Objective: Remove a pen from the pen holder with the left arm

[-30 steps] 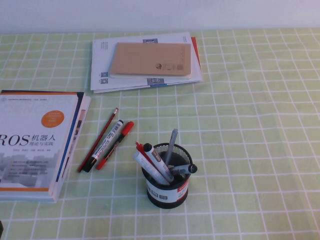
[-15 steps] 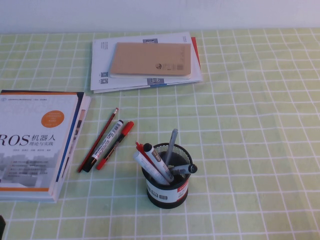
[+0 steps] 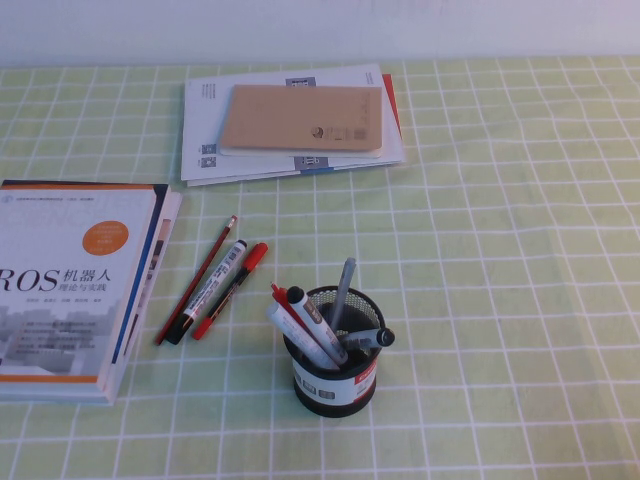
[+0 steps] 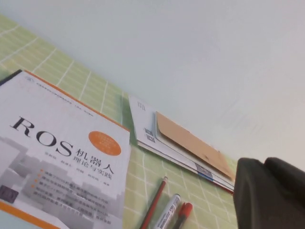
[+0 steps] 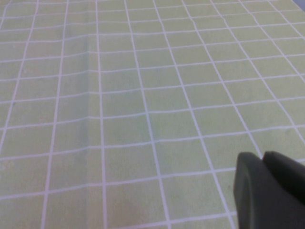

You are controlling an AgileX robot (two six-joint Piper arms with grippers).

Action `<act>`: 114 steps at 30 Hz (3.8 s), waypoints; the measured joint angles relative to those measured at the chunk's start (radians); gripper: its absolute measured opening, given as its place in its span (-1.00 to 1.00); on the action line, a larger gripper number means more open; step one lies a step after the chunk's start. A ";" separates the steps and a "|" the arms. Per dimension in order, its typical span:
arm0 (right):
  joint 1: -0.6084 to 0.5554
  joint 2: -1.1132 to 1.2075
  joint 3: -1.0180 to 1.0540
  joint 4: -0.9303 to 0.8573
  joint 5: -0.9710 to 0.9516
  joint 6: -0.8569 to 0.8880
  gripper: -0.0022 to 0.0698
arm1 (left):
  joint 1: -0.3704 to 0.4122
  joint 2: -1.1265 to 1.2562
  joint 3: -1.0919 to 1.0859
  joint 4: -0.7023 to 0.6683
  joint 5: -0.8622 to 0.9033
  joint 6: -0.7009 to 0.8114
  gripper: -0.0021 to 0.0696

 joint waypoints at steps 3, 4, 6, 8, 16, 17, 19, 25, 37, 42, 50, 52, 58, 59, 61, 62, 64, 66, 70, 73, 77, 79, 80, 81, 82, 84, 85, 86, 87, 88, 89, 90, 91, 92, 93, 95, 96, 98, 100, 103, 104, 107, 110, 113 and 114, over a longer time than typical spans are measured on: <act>0.000 0.000 0.000 0.000 0.000 0.000 -0.97 | 0.000 0.000 -0.003 -0.007 0.036 -0.009 -0.94; 0.000 0.000 0.000 0.000 0.000 0.000 -0.97 | 0.000 0.000 -0.015 -0.007 0.072 -0.010 -0.94; 0.000 0.000 0.000 0.000 0.000 0.000 -0.97 | 0.000 0.026 -0.065 -0.009 0.138 -0.010 -0.94; 0.000 0.000 0.000 0.000 0.000 0.000 -0.97 | 0.000 0.084 -0.146 -0.009 0.199 0.014 -0.94; 0.000 0.000 0.000 0.000 0.000 0.000 -0.97 | 0.000 0.514 -0.460 -0.027 0.462 0.278 -0.94; 0.000 0.000 0.000 0.000 0.000 0.000 -0.97 | 0.000 0.560 -0.487 -0.045 0.472 0.327 -0.94; 0.000 0.000 0.000 0.000 0.000 0.000 -0.97 | 0.000 0.671 -0.531 -0.121 0.478 0.472 -0.94; 0.000 0.000 0.000 0.000 0.000 0.000 -0.97 | -0.035 0.928 -0.604 -0.392 0.425 0.822 -0.94; 0.000 0.000 0.000 0.000 0.000 0.000 -0.97 | -0.307 1.117 -0.634 -0.434 0.229 0.900 -0.94; 0.000 0.000 0.000 0.000 0.000 0.000 -0.97 | -0.371 1.118 -0.603 -0.437 0.078 0.898 -0.94; 0.000 0.000 0.000 0.000 0.000 0.000 -0.97 | -0.622 1.086 -0.388 -0.283 -0.374 0.652 -0.94; 0.000 0.000 0.000 0.000 0.000 0.000 -0.97 | -0.688 1.082 -0.329 -0.208 -0.487 0.520 -0.94; 0.000 0.000 0.000 0.000 0.000 0.000 -0.97 | -0.778 1.081 -0.199 -0.012 -0.798 0.185 -0.94; 0.000 0.000 0.000 0.000 0.000 0.000 -0.97 | -0.779 1.090 -0.187 0.020 -0.842 0.132 -0.94; 0.000 0.000 0.000 0.000 0.000 0.000 -0.97 | -0.780 1.117 -0.178 0.083 -0.912 0.052 -0.94; 0.000 0.000 0.000 0.000 0.000 0.000 -0.97 | -0.781 1.139 -0.176 0.118 -0.945 0.018 -0.94; 0.000 0.000 0.000 0.000 0.000 0.000 -0.97 | -0.781 1.183 -0.174 0.176 -0.994 -0.033 -0.93; 0.000 0.000 0.000 0.000 0.000 0.000 -0.97 | -0.785 1.233 -0.174 0.210 -1.027 -0.086 -0.85; 0.000 0.000 0.000 0.000 0.000 0.000 -0.97 | -0.785 1.304 -0.174 0.211 -1.068 -0.165 -0.46; 0.000 0.000 0.000 0.000 0.000 0.000 -0.97 | -0.785 1.340 -0.174 0.204 -1.099 -0.192 -0.05; 0.000 0.000 0.000 0.000 0.000 0.000 -0.97 | -0.785 1.391 -0.187 0.202 -1.105 -0.203 0.27; 0.000 0.000 0.000 0.000 0.000 0.000 -0.97 | -0.785 1.416 -0.208 0.201 -1.105 -0.203 0.31; 0.000 0.000 0.000 0.000 0.000 0.000 -0.97 | -0.785 1.428 -0.217 0.195 -1.105 -0.203 0.32; 0.000 0.000 0.000 0.000 0.000 0.000 -0.97 | -0.785 1.436 -0.223 0.188 -1.105 -0.203 0.33; 0.000 0.000 0.000 0.000 0.000 0.000 -0.97 | -0.785 1.443 -0.230 0.175 -1.105 -0.204 0.33; 0.000 0.000 0.000 0.000 0.000 0.000 -0.97 | -0.785 1.457 -0.234 0.141 -1.105 -0.204 0.34; 0.000 0.000 0.000 0.000 0.000 0.000 -0.97 | -0.785 1.464 -0.236 0.119 -1.105 -0.207 0.34; 0.000 0.000 0.000 0.000 0.000 0.000 -0.97 | -0.785 1.469 -0.236 0.096 -1.105 -0.207 0.34; 0.000 0.000 0.000 0.000 0.000 0.000 -0.97 | -0.785 1.474 -0.236 0.081 -1.105 -0.207 0.34; 0.000 0.000 0.000 0.000 0.000 0.000 -0.97 | -0.785 1.482 -0.236 0.068 -1.105 -0.207 0.34; 0.000 0.000 0.000 0.000 0.000 0.000 -0.97 | -0.785 1.487 -0.240 0.061 -1.105 -0.207 0.34; 0.000 0.000 0.000 0.000 0.000 0.000 -0.97 | -0.785 1.492 -0.243 0.056 -1.105 -0.207 0.34; 0.000 0.000 0.000 0.000 0.000 0.000 -0.97 | -0.785 1.499 -0.249 0.054 -1.107 -0.207 0.34; 0.000 0.000 0.000 0.000 0.000 0.000 -0.97 | -0.785 1.505 -0.258 0.054 -1.107 -0.209 0.35; 0.000 0.000 0.000 0.000 0.000 0.000 -0.97 | -0.785 1.508 -0.265 0.056 -1.107 -0.210 0.35; 0.000 0.000 0.000 0.000 0.000 0.000 -0.97 | -0.785 1.519 -0.283 0.063 -1.107 -0.210 0.35; 0.000 0.000 0.000 0.000 0.000 0.000 -0.97 | -0.785 1.526 -0.291 0.063 -1.107 -0.212 0.35; 0.000 0.000 0.000 0.000 0.000 0.000 -0.97 | -0.785 1.538 -0.297 0.065 -1.107 -0.212 0.35; 0.000 0.000 0.000 0.000 0.000 0.000 -0.97 | -0.785 1.549 -0.299 0.065 -1.107 -0.212 0.35; 0.000 0.000 0.000 0.000 0.000 0.000 -0.97 | -0.785 1.563 -0.303 0.058 -1.107 -0.212 0.35; 0.000 0.000 0.000 0.000 0.000 0.000 -0.97 | -0.785 1.567 -0.303 0.054 -1.107 -0.210 0.35; 0.000 0.000 0.000 0.000 0.000 0.000 -0.97 | -0.785 1.580 -0.312 0.040 -1.107 -0.191 0.30; 0.000 0.000 0.000 0.000 0.000 0.000 -0.97 | -0.785 1.590 -0.326 0.032 -1.107 -0.181 0.25; 0.000 0.000 0.000 0.000 0.000 0.000 -0.97 | -0.785 1.606 -0.342 0.030 -1.107 -0.179 0.24; 0.000 0.000 0.000 0.000 0.000 0.000 -0.97 | -0.785 1.613 -0.345 0.030 -1.107 -0.179 0.23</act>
